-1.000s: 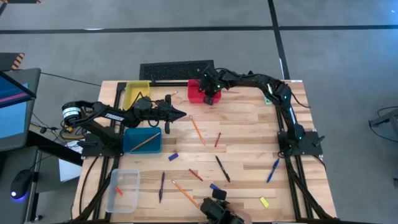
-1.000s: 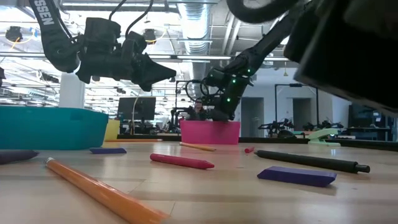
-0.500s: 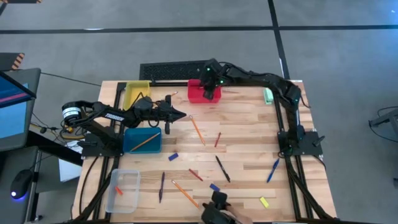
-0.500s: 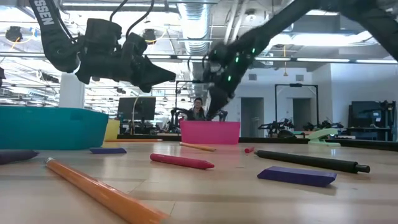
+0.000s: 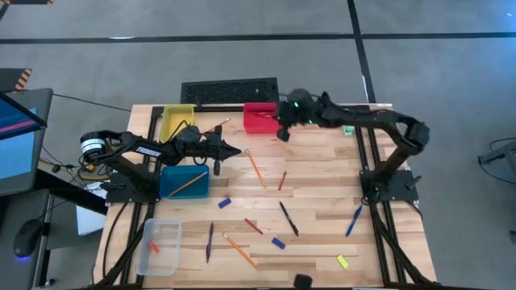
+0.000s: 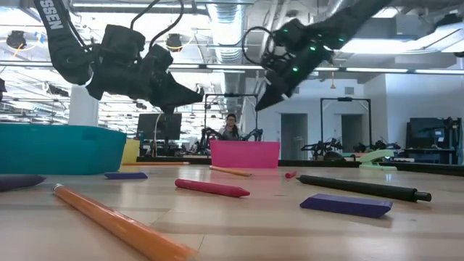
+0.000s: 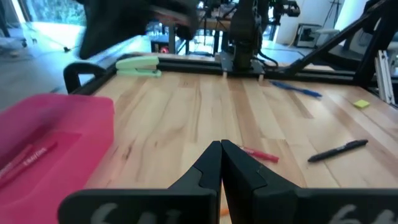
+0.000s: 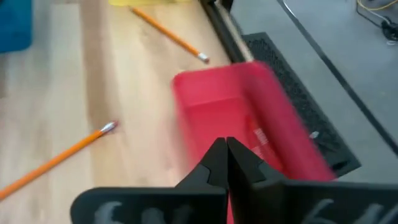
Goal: Sort crayons/erasers/pens/pencils in bins
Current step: Put the yellow pencil into the blue bin
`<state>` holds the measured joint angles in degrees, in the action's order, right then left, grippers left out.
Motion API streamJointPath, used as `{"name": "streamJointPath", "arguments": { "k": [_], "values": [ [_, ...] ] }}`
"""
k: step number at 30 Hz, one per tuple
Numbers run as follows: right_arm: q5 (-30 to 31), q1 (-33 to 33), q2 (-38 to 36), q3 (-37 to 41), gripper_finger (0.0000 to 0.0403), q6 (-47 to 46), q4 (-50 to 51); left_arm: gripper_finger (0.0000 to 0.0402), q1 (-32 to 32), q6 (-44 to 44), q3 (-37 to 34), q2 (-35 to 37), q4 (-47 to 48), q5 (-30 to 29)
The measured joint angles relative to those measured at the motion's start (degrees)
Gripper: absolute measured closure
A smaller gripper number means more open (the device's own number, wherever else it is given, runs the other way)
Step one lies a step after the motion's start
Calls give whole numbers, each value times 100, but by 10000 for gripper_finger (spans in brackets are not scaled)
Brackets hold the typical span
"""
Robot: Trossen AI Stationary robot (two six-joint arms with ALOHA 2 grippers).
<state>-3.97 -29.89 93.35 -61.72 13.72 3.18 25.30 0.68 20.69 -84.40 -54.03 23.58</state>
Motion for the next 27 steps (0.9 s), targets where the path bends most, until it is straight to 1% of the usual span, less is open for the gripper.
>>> {"name": "streamJointPath", "arguments": {
  "k": [5, 7, 9, 12, 17, 19, 21, 24, 27],
  "values": [
    [78, 301, -617, 1065, 398, -313, -823, 401, 9, -310, 124, 21, 37, 1],
    [103, 425, -847, 1340, 399, -361, -984, 401, 77, -401, 310, 123, 478, -2],
    [118, 528, -1066, 1537, 396, -420, -1105, 401, 194, -365, 580, 287, 1262, -13],
    [130, 660, -1345, 1799, 394, -433, -1326, 402, 394, 31, 1224, 529, 2837, -203],
    [150, 880, -1592, 2044, 399, -473, -1415, 402, 757, 1169, 2664, 506, 5997, -1056],
    [153, 964, -1650, 2173, 399, -472, -1477, 401, 907, 1519, 3215, 346, 6945, -1399],
    [153, 1047, -1658, 2258, 397, -472, -1590, 401, 1109, 1778, 3701, 112, 7835, -1607],
    [153, 1132, -1660, 2300, 395, -470, -1571, 401, 1415, 2041, 4396, -462, 8743, -1725],
    [154, 1229, -1660, 2333, 398, -398, -1586, 402, 1659, 2247, 4950, -1207, 9386, -1837]
  ]
}}
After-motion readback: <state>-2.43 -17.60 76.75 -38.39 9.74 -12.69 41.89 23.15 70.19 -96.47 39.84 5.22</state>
